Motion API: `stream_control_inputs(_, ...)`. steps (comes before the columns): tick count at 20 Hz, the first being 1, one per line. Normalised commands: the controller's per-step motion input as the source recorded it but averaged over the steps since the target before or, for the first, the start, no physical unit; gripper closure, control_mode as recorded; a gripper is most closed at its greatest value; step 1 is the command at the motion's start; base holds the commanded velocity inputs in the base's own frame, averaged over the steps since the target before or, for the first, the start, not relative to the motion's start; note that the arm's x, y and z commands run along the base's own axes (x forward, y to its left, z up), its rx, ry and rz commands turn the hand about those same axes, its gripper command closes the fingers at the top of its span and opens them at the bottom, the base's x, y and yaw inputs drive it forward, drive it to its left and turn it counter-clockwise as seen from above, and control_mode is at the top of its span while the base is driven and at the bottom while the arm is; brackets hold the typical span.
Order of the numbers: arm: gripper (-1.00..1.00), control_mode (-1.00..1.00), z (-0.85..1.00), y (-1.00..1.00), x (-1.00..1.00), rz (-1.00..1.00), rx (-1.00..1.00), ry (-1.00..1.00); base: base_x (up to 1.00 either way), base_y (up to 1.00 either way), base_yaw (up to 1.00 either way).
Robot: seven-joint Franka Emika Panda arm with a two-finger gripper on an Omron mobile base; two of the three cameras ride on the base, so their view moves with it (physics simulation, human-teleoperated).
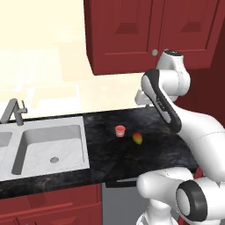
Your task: Pick the pan from the cabinet and place it on the stove. Then turn on the stove burner for the pan.
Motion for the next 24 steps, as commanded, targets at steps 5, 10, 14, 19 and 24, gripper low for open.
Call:
stream_control_inputs(5, -1.0, -1.0, 0.0, -0.02, -0.1, 0.0, 0.01, -0.04, 0.0, 0.0, 0.0)
stream_control_inputs(10, -1.0, -1.0, 0.19, -0.38, -0.18, 0.0, 0.0, -0.27, 0.0, 0.0, 0.0)
stream_control_inputs(14, -1.0, -1.0, 0.35, -0.31, -0.01, 0.0, 0.0, -0.39, 0.0, 0.0, 0.0)
stream_control_inputs(19, -1.0, -1.0, 0.36, -0.21, 0.0, 0.0, 0.0, -0.34, 0.0, 0.0, 0.0)
stream_control_inputs(24, -1.0, -1.0, 0.38, -0.31, 0.0, 0.0, 0.01, -0.25, 0.0, 0.0, 0.0)
